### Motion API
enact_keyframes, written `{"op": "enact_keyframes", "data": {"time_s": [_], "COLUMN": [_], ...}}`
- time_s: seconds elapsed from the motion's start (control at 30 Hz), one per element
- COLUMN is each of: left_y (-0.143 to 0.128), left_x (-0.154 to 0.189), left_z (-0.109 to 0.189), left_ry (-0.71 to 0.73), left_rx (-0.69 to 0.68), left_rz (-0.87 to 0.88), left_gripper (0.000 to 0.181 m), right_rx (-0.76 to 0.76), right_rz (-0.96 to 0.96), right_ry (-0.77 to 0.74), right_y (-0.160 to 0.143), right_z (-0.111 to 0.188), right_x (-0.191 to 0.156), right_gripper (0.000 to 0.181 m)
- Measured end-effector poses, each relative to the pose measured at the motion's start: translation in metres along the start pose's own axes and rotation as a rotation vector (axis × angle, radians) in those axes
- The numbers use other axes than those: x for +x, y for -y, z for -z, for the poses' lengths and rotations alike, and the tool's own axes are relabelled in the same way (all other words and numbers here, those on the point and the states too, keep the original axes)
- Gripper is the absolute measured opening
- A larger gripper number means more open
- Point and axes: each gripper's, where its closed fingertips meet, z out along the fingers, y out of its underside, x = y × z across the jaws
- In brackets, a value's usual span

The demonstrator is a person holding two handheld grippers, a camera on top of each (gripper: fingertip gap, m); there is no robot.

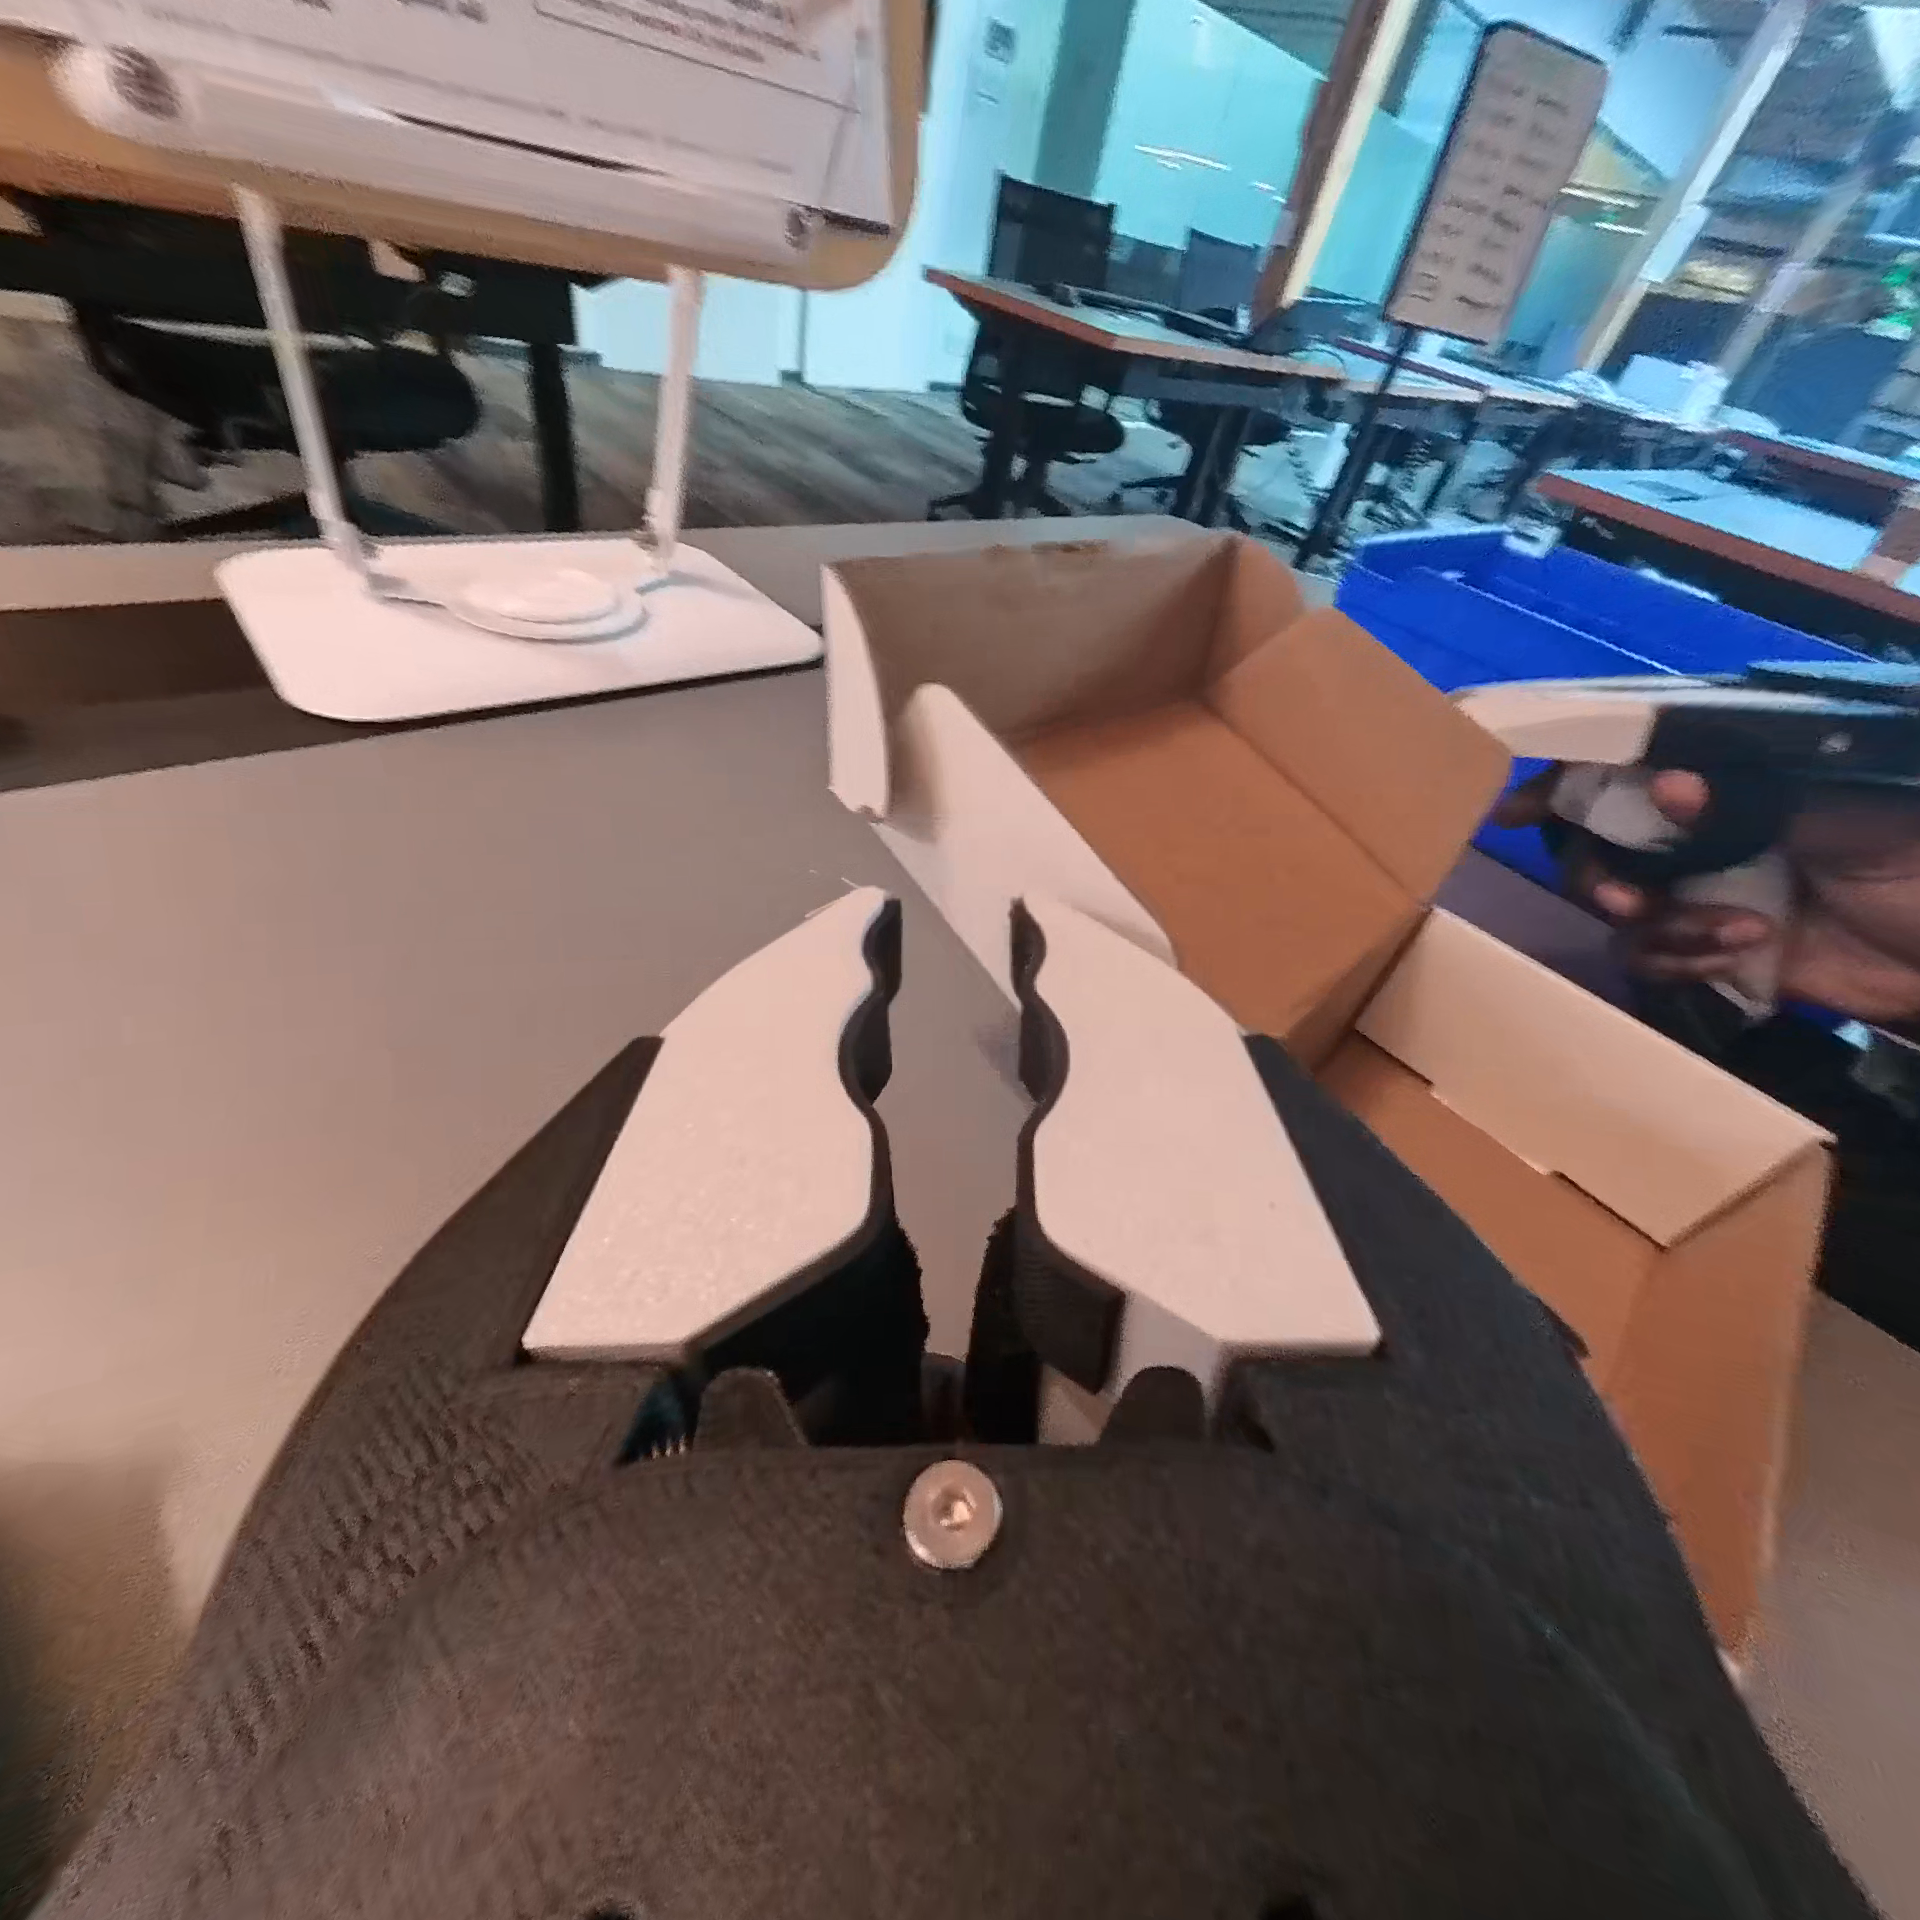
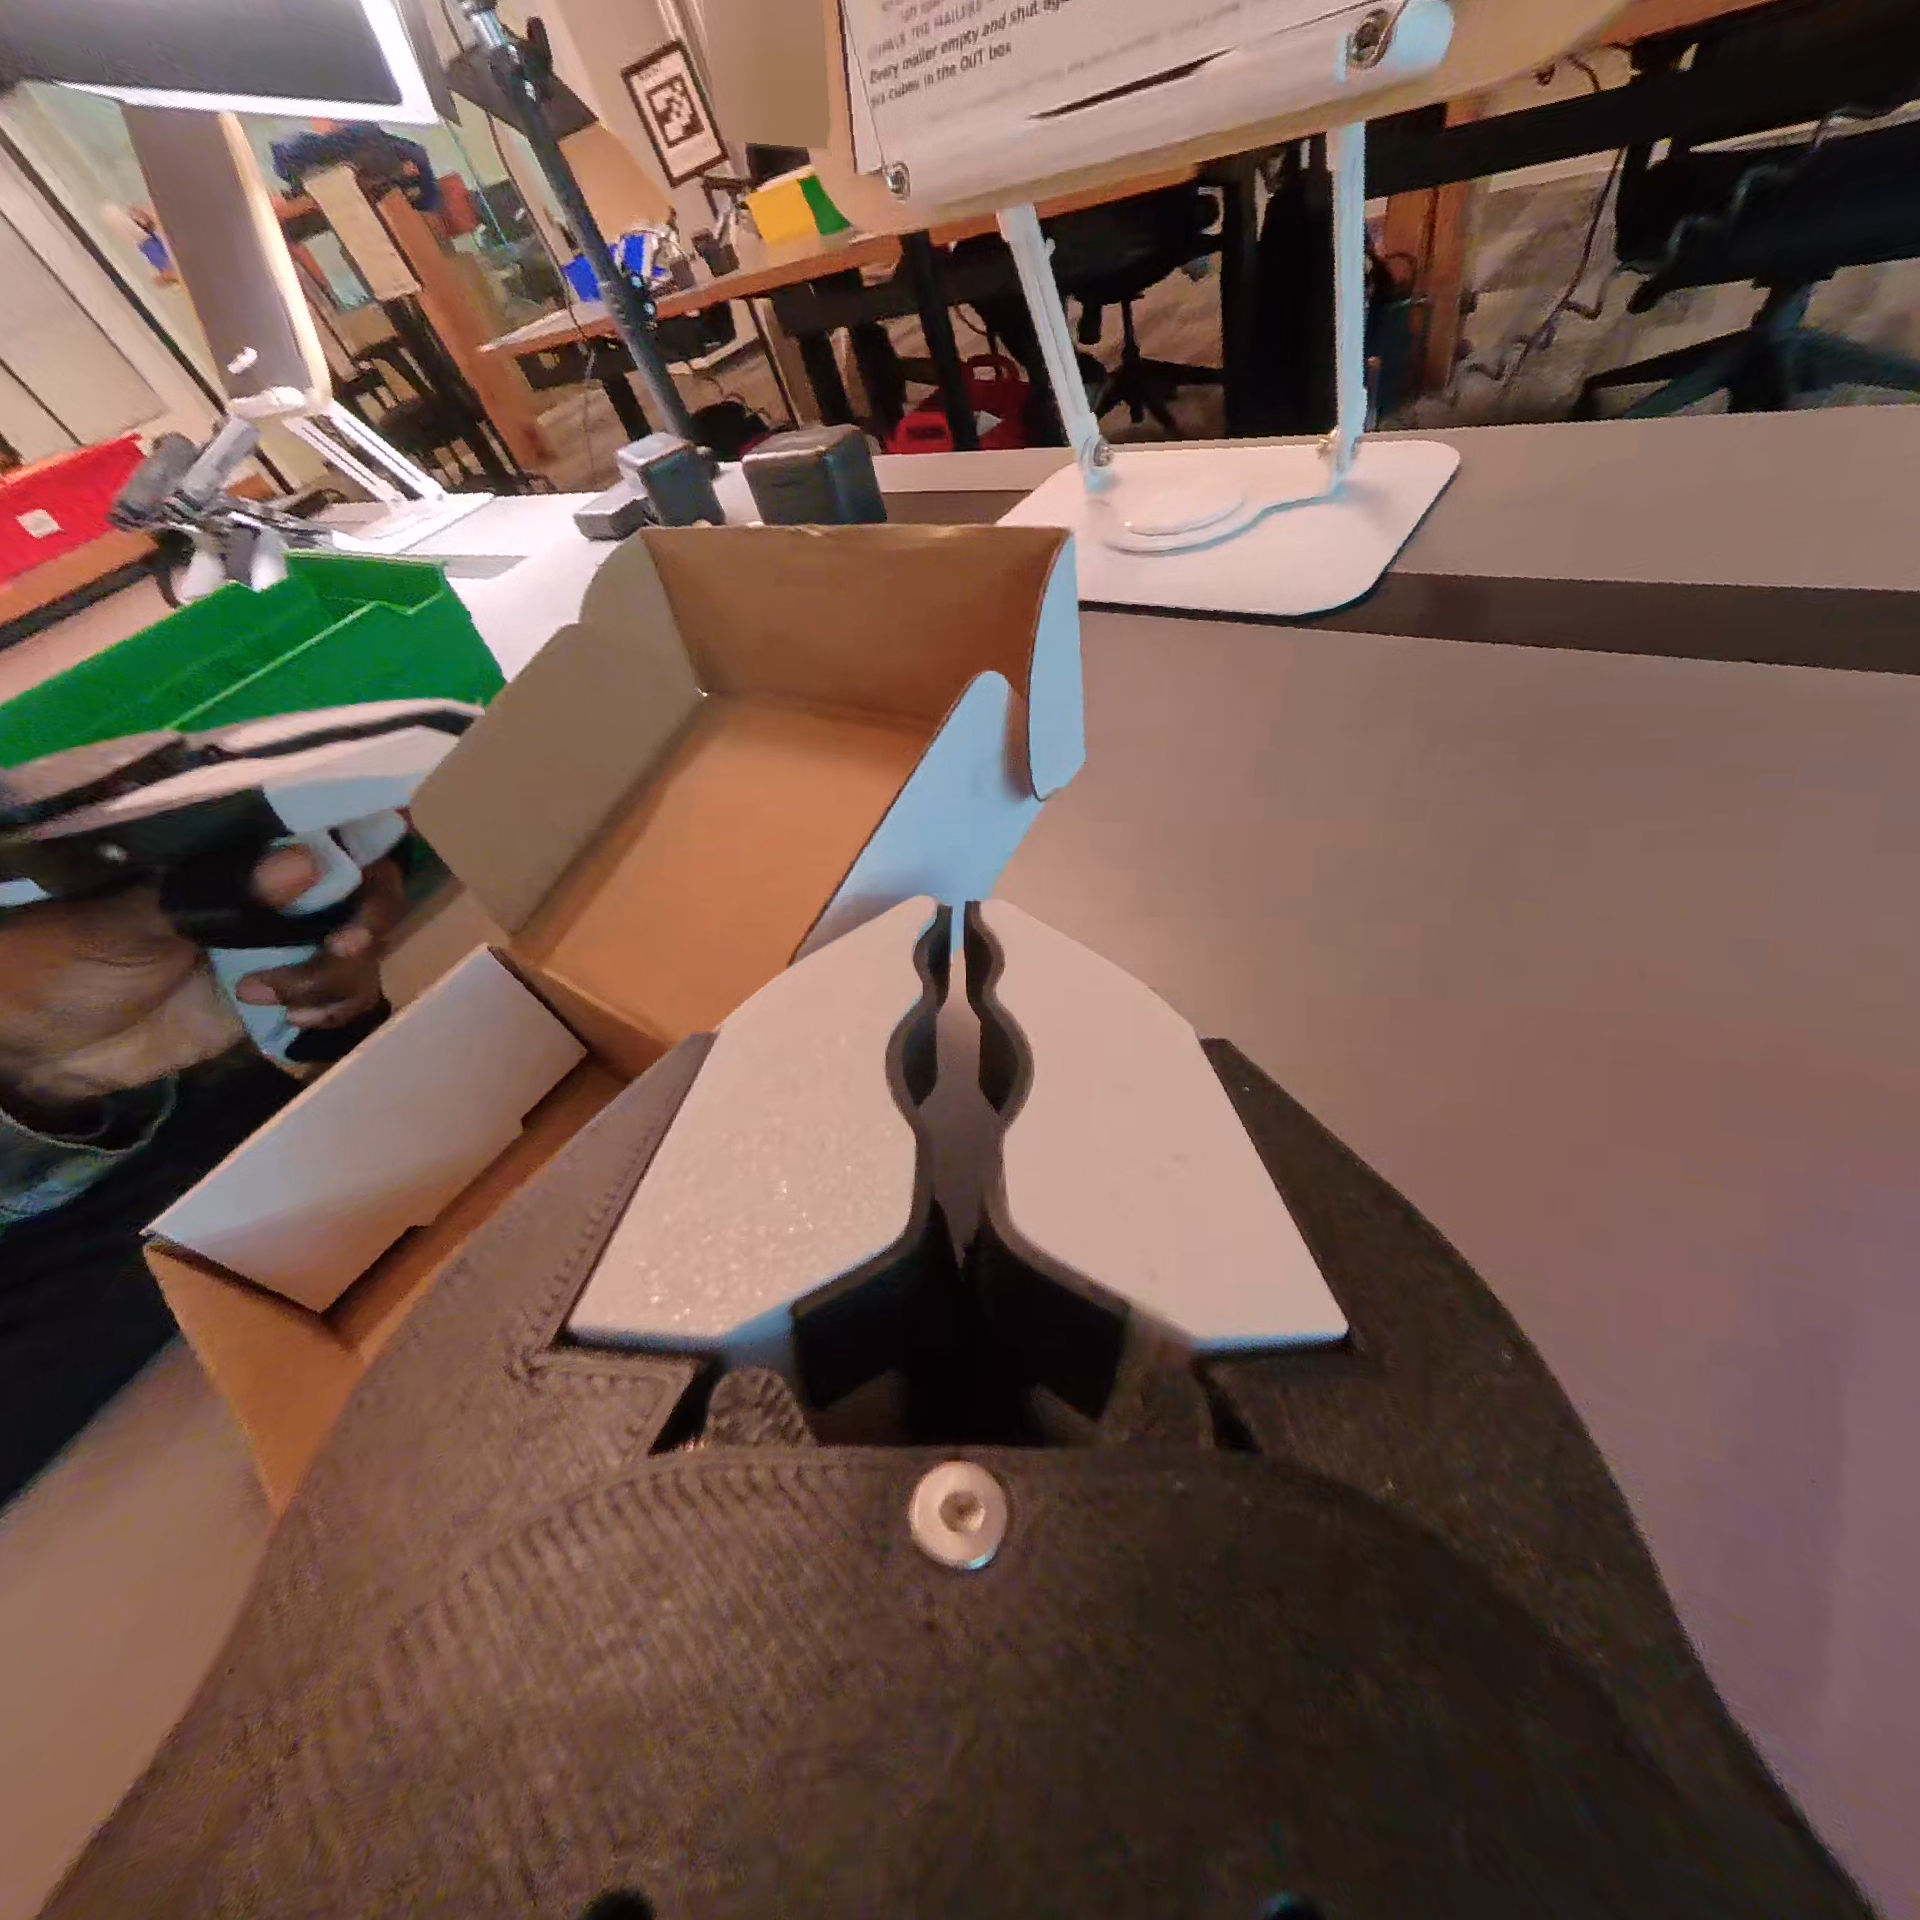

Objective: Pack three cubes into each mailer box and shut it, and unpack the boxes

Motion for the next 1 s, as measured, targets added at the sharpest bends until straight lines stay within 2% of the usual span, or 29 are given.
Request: {"op": "enact_keyframes", "data": {"time_s": [0.13, 0.27, 0.47, 0.6, 0.73, 0.83, 1.0], "left_y": [-0.004, 0.000, -0.006, -0.021, -0.035, -0.040, -0.026], "left_x": [0.012, 0.024, 0.055, 0.068, 0.066, 0.059, 0.073], "left_z": [-0.001, 0.009, 0.036, 0.040, 0.037, 0.040, 0.067], "left_ry": [-0.034, -0.069, -0.178, -0.223, -0.209, -0.181, -0.225], "left_rx": [-0.015, 0.026, 0.090, 0.040, -0.044, -0.101, -0.011], "left_rz": [-0.081, -0.153, -0.477, -0.632, -0.721, -0.786, -0.800], "left_gripper": [0.016, 0.014, 0.014, 0.014, 0.017, 0.033, 0.057], "right_rx": [-0.023, -0.015, -0.080, -0.163, -0.270, -0.290, -0.268], "right_rz": [0.026, 0.091, 0.429, 0.612, 0.676, 0.723, 0.938], "right_ry": [0.051, 0.089, 0.115, 0.107, 0.100, 0.053, 0.029], "right_y": [-0.004, -0.002, -0.015, -0.036, -0.056, -0.053, -0.049], "right_z": [-0.001, 0.008, 0.031, 0.041, 0.043, 0.047, 0.073], "right_x": [-0.008, -0.020, -0.040, -0.043, -0.038, -0.032, -0.033], "right_gripper": [0.002, 0.001, 0.000, 0.000, 0.001, 0.015, 0.048]}}
